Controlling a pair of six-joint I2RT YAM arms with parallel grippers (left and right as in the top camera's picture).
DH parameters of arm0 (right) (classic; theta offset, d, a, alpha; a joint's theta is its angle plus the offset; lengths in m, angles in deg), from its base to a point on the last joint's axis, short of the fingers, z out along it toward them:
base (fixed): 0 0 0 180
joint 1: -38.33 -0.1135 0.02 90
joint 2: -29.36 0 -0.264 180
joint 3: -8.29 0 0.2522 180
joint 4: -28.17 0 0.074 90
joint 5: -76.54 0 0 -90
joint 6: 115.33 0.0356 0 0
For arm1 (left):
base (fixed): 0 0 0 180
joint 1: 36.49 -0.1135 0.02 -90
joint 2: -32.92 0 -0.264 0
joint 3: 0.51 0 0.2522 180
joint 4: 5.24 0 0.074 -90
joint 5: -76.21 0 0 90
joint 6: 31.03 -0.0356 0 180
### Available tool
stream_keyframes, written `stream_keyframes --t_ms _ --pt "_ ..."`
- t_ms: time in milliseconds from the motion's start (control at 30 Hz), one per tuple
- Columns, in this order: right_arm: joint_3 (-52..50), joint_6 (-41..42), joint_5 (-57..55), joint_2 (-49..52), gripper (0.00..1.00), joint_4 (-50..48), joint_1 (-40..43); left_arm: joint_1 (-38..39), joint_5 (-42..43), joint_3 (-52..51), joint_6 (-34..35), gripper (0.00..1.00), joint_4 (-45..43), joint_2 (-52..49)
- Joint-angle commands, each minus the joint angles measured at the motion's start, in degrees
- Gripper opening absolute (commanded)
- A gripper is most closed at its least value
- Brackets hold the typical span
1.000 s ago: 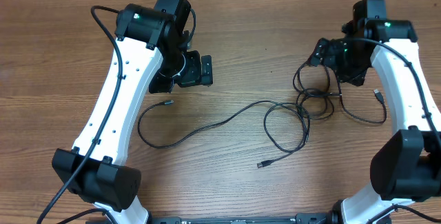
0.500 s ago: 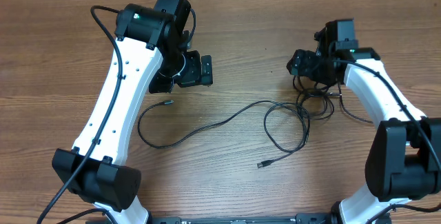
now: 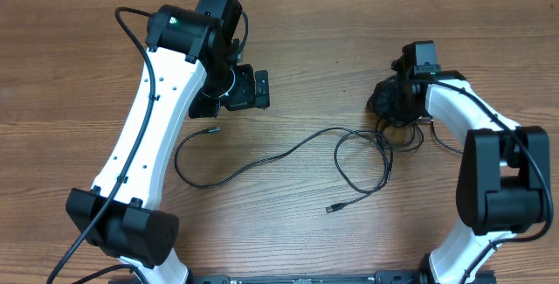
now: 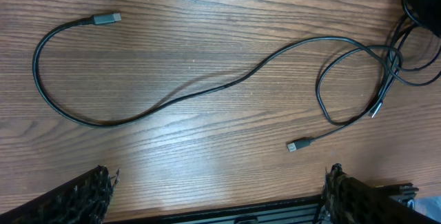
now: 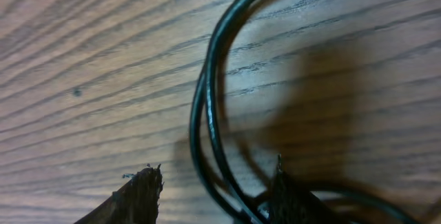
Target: Untangle cables
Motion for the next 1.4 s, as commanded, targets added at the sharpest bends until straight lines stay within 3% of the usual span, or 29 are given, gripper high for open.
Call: stream_keyframes --t_ms 0,100,367,667,900,1100,1367 --pt "-0.3 0.0 -0.4 1.5 0.48 -0.7 0.0 -0.2 0.5 1.0 -0.9 1.0 -0.1 1.4" --pt "-0.3 0.0 -0.4 1.6 0.32 -0.7 0.0 -0.2 0.5 1.0 -0.9 1.0 -0.1 1.4" --pt "3.3 0.0 -0.4 1.1 0.04 2.5 0.1 -0.2 0.5 1.0 -0.9 0.99 -0.1 1.4" --pt "23.3 0.0 2.0 -3.7 0.04 20.9 0.1 -0.2 0.5 1.0 -0.9 1.0 -0.1 1.4" --pt "38.6 0.0 13.9 -9.5 0.04 35.1 0.1 -0.2 0.5 1.0 -0.9 0.99 -0.1 1.4" --pt "40.9 0.0 21.3 -17.9 0.04 40.7 0.1 -0.2 0.5 1.0 -0.9 0.99 -0.1 1.4" --pt "40.9 -2.1 22.0 -26.5 0.04 44.9 0.1 -0.2 0.5 1.0 0.3 1.0 -1.4 1.4"
